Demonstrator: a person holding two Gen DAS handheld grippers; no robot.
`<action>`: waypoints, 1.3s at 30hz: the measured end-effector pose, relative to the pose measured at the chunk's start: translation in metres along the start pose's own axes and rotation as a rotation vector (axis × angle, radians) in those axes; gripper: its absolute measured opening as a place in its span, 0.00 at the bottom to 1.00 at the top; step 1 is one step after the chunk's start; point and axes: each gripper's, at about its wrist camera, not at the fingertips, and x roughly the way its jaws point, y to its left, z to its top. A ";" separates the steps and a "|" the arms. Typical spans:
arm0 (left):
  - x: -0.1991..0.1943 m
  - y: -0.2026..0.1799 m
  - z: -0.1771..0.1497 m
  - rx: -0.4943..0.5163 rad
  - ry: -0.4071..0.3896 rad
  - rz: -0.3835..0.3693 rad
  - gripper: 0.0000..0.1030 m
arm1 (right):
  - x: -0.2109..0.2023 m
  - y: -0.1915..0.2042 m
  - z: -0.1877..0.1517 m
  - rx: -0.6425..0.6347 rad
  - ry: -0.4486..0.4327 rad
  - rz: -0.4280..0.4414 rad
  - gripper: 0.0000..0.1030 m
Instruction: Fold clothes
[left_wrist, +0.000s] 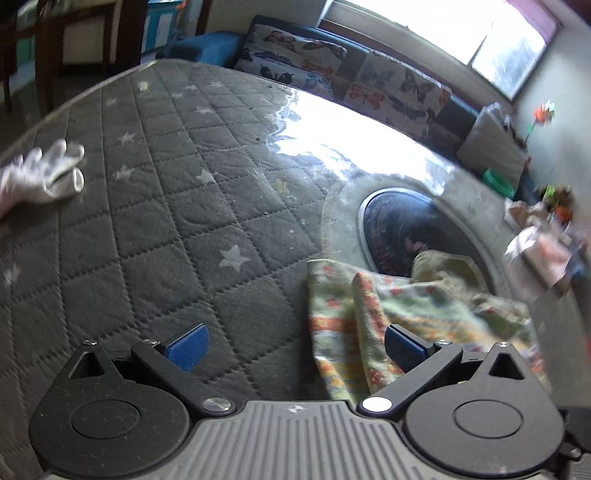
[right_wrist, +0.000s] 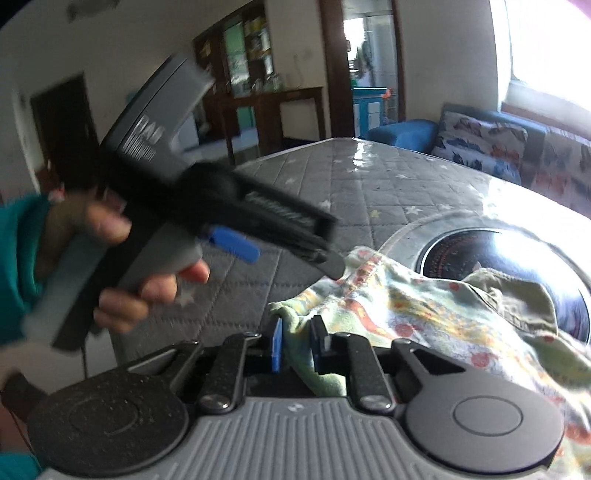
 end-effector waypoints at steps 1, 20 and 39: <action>0.001 0.000 0.001 -0.027 0.009 -0.027 1.00 | -0.004 -0.004 0.000 0.020 -0.008 0.010 0.14; 0.037 -0.009 -0.006 -0.206 0.139 -0.310 0.25 | -0.026 -0.022 0.005 0.065 -0.069 0.098 0.13; 0.039 -0.029 -0.007 -0.021 0.098 -0.236 0.13 | -0.074 -0.171 -0.043 0.378 -0.028 -0.441 0.38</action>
